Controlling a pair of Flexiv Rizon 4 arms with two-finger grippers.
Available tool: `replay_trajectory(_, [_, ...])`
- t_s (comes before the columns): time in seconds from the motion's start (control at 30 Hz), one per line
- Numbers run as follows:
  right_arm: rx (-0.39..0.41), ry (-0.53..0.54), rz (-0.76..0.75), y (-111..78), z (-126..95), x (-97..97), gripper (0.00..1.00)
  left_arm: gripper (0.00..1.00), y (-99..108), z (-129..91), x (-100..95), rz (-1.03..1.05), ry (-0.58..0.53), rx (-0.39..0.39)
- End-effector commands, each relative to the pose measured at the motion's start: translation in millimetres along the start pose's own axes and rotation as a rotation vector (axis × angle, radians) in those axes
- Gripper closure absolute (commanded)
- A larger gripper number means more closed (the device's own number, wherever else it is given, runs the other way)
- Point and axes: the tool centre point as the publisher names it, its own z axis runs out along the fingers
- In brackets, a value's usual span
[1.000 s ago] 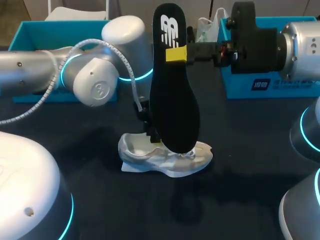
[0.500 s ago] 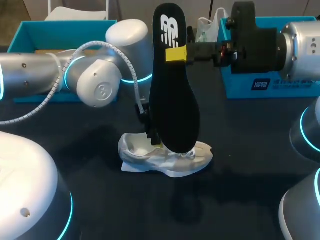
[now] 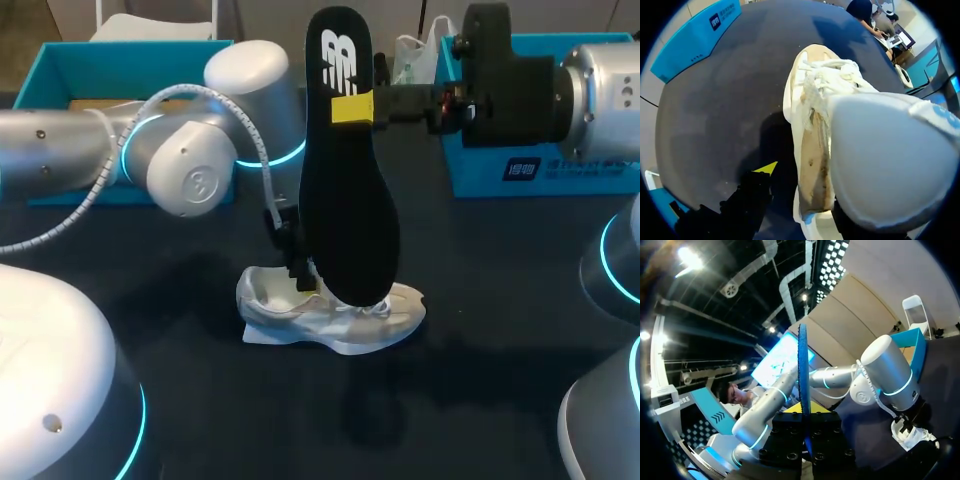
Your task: Take the shoe out of the shoebox, open the shoe tongue, remove and reinsert the insole, then place the shoe into the shoebox
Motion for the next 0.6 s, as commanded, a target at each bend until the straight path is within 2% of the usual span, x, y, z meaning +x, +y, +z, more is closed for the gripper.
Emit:
replay_trajectory(0.03, [0.0,-0.002,0.001,0.7,4.2,-0.7,1.0,0.53,2.0,0.9,2.9,0.005,0.007,0.003])
replay_trajectory(0.2, [0.0,-0.002,0.001,0.7,4.2,-0.7,1.0,0.62,3.1,2.9,4.0,0.003,0.015,0.005])
replay_trajectory(0.4, [0.0,-0.002,0.001,0.7,4.2,-0.7,1.0,0.85,5.0,3.9,4.3,-0.005,0.022,0.004])
replay_trajectory(0.47, [0.0,-0.002,0.001,0.7,4.2,-0.7,1.0,0.99,4.9,4.1,4.9,-0.006,0.025,0.004])
replay_trajectory(0.6, [0.0,-0.002,0.001,0.7,4.2,-0.7,1.0,1.0,3.7,2.2,8.5,0.006,0.038,0.014])
